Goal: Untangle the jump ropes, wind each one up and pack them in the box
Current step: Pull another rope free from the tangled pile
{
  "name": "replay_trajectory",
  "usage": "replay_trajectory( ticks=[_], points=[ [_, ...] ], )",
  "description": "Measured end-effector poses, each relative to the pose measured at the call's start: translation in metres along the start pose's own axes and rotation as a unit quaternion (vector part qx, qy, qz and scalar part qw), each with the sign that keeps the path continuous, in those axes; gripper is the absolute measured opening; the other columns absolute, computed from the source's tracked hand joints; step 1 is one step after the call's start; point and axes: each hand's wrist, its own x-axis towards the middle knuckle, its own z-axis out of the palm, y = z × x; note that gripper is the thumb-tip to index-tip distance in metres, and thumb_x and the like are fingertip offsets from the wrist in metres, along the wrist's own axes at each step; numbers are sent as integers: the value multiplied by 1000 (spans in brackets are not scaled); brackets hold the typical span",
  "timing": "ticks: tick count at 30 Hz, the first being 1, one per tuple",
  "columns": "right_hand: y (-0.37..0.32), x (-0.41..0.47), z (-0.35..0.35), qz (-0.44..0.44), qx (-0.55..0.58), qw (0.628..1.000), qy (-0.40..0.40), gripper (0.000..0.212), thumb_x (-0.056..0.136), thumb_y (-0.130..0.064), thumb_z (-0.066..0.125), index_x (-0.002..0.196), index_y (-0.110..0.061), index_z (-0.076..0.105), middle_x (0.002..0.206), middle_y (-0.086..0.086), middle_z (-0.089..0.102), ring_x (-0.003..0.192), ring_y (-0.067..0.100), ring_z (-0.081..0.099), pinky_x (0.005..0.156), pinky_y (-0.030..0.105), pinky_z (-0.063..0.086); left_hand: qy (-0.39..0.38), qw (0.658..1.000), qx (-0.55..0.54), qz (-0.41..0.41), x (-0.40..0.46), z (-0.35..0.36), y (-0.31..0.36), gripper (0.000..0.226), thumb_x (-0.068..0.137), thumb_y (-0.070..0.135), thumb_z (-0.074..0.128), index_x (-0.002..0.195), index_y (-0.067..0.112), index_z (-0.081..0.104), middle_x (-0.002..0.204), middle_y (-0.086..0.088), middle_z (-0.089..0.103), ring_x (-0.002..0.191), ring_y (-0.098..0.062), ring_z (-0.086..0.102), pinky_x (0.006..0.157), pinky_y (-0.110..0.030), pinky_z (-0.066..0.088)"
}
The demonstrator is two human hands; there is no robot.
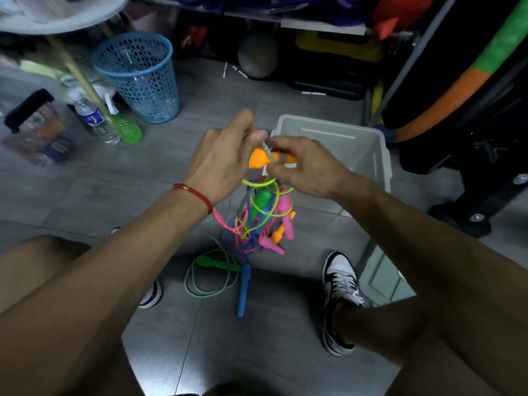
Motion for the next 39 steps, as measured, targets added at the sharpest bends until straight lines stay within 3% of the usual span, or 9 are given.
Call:
replay_trajectory(
  ticks=[5, 11, 14, 21, 26, 30, 33, 37, 39],
  points=[
    [30, 7, -10, 64, -105, 992, 28, 47, 65, -55, 57, 102, -28, 68, 111, 2, 61, 110, 27, 58, 98, 39, 48, 34, 999, -12, 31, 4, 1, 5, 34, 102, 43, 41, 92, 13, 54, 83, -1, 61, 82, -33, 59, 68, -49, 47],
    [70, 8, -30, 239, -84, 962, -106, 36, 83, -46, 75, 104, -21, 59, 98, 7, 71, 88, 27, 70, 78, 36, 53, 26, 996, -75, -28, 1, -8, -10, 22, 102, 32, 47, 83, 22, 51, 75, 3, 69, 56, -6, 52, 62, -36, 46],
    [74, 4, -39, 285, -26, 944, -165, 32, 85, -44, 74, 103, -22, 61, 75, 4, 74, 61, 18, 69, 64, 33, 53, 23, 980, -157, -122, 3, -1, -13, 25, 102, 33, 45, 78, 25, 44, 75, 1, 71, 51, -14, 57, 55, -30, 44],
    [55, 4, -47, 319, -32, 920, -223, 43, 85, -59, 66, 95, -19, 74, 85, -3, 75, 79, 14, 61, 74, 33, 49, -56, 818, -506, -268, 6, -10, 14, 22, 108, 23, 38, 86, 18, 37, 101, -25, 73, 89, -38, 73, 72, -43, 62],
    [48, 8, -34, 199, -204, 950, -128, 58, 82, -33, 72, 135, -24, 53, 141, 9, 48, 130, 29, 46, 104, 34, 41, -74, 761, -578, -286, 6, -3, 16, 21, 109, 22, 37, 89, 15, 37, 101, -30, 71, 92, -44, 71, 76, -47, 61],
    [26, 6, -21, 107, 26, 978, -178, 50, 85, -22, 75, 131, -24, 56, 127, -6, 58, 117, 13, 56, 99, 26, 43, -74, 719, -624, -296, 7, -2, 17, 20, 109, 21, 36, 90, 13, 39, 109, -34, 67, 96, -46, 70, 78, -47, 60],
    [26, 0, 4, 74, -19, 974, -212, 36, 83, -34, 79, 115, -26, 62, 109, -10, 66, 101, 11, 63, 89, 23, 48, -71, 683, -665, -294, 8, -8, 14, 19, 109, 21, 35, 92, 12, 41, 107, -33, 68, 97, -44, 70, 79, -47, 60],
    [41, 2, 8, 58, -16, 990, -125, 47, 81, -13, 79, 122, -24, 58, 112, -2, 63, 98, 17, 62, 89, 32, 51, -1, 734, -602, -315, 9, -22, -5, 27, 109, 30, 34, 83, 23, 39, 63, 0, 56, 67, -17, 62, 64, -35, 54],
    [45, 7, -1, 60, 12, 989, -131, 45, 78, -12, 82, 116, -25, 62, 111, -5, 66, 98, 12, 63, 93, 35, 52, 68, 810, -499, -299, 11, -26, -21, 30, 108, 31, 38, 79, 23, 36, 57, 6, 38, 52, -13, 46, 55, -30, 42]
  ],
)
